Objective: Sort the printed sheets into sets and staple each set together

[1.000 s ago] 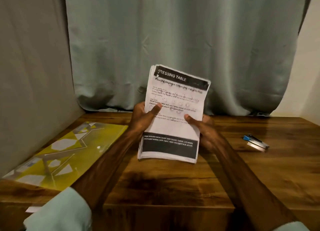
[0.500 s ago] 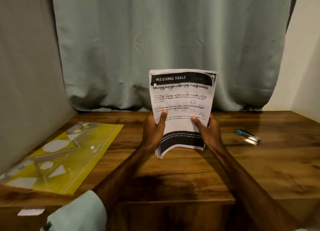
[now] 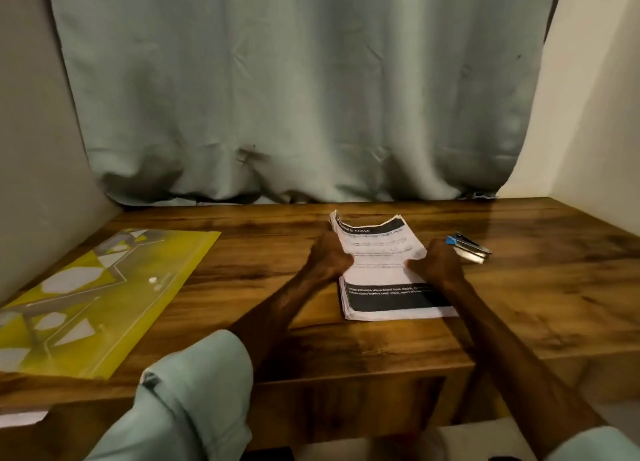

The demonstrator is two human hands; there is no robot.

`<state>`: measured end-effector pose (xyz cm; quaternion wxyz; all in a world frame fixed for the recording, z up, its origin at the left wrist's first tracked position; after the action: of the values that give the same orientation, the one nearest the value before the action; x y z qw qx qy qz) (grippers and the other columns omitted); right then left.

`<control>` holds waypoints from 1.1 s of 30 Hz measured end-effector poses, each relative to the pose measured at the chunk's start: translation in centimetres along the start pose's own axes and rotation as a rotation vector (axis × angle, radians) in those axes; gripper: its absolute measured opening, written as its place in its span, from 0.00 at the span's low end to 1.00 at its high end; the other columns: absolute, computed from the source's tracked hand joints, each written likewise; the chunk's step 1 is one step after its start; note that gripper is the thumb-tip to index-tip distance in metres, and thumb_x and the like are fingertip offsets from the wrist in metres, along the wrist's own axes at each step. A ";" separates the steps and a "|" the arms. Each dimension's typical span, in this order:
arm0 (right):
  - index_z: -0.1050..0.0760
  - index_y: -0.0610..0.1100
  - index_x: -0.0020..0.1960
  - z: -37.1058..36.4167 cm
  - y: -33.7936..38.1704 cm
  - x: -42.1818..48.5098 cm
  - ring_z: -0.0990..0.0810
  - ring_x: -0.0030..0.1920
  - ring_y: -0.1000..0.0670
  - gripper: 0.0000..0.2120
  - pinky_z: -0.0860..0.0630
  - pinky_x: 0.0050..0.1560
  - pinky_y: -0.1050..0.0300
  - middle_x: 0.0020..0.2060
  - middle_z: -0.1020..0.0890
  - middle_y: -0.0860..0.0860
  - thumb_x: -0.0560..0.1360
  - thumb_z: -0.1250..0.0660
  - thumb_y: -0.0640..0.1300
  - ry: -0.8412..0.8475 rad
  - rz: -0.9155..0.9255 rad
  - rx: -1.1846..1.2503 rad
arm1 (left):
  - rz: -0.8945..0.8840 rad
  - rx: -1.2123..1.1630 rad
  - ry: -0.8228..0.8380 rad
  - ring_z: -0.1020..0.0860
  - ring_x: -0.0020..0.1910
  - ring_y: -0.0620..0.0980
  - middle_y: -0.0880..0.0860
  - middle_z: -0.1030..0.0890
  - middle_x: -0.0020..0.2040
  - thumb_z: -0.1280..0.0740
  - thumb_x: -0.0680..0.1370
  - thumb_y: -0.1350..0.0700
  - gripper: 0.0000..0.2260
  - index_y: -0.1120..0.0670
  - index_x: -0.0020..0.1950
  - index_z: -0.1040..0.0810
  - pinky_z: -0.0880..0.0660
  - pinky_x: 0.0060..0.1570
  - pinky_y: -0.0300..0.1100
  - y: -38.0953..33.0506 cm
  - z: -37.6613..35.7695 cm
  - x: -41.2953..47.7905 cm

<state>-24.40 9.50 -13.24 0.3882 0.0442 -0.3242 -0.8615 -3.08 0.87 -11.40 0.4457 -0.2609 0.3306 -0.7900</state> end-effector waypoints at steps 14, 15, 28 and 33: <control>0.18 0.52 0.40 -7.4 14.3 -10.0 0.15 0.41 0.53 0.03 0.16 0.47 0.50 0.37 0.15 0.55 0.69 0.30 0.46 0.150 0.517 0.195 | 0.178 0.572 -0.266 0.28 0.67 0.64 0.59 0.20 0.59 0.29 0.73 0.46 0.15 0.54 0.54 0.20 0.27 0.62 0.53 9.0 11.5 -3.4; 0.18 0.51 0.39 -8.1 15.6 -11.1 0.15 0.42 0.53 0.04 0.17 0.47 0.52 0.37 0.15 0.55 0.68 0.31 0.46 0.181 0.561 0.198 | 0.272 0.645 -0.247 0.34 0.72 0.66 0.62 0.25 0.66 0.28 0.74 0.46 0.20 0.55 0.62 0.22 0.31 0.67 0.57 9.7 12.8 -4.2; 0.16 0.51 0.38 -11.0 19.0 -14.4 0.17 0.36 0.60 0.05 0.18 0.43 0.59 0.33 0.15 0.57 0.67 0.30 0.44 0.333 0.614 0.190 | 0.355 0.765 -0.221 0.26 0.68 0.62 0.60 0.24 0.67 0.31 0.79 0.54 0.18 0.56 0.67 0.28 0.29 0.62 0.49 13.0 16.2 -8.2; 0.14 0.45 0.40 -10.1 17.5 -12.9 0.19 0.32 0.63 0.04 0.24 0.38 0.67 0.33 0.15 0.54 0.70 0.27 0.39 0.367 0.583 0.240 | 0.401 0.261 -0.116 0.16 0.56 0.57 0.59 0.17 0.57 0.22 0.72 0.51 0.26 0.61 0.63 0.27 0.20 0.53 0.48 11.6 15.6 -5.9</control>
<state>-0.91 4.67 -13.12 0.6613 0.1489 -0.3469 -0.6482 16.87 -2.91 -10.74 0.6418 -0.1751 0.2446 -0.7054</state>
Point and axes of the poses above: each hand's wrist, its own x-axis towards the middle knuckle, its own z-axis out of the back of the hand, y = z × x, the point moved 1 cm from there along x, towards the middle knuckle
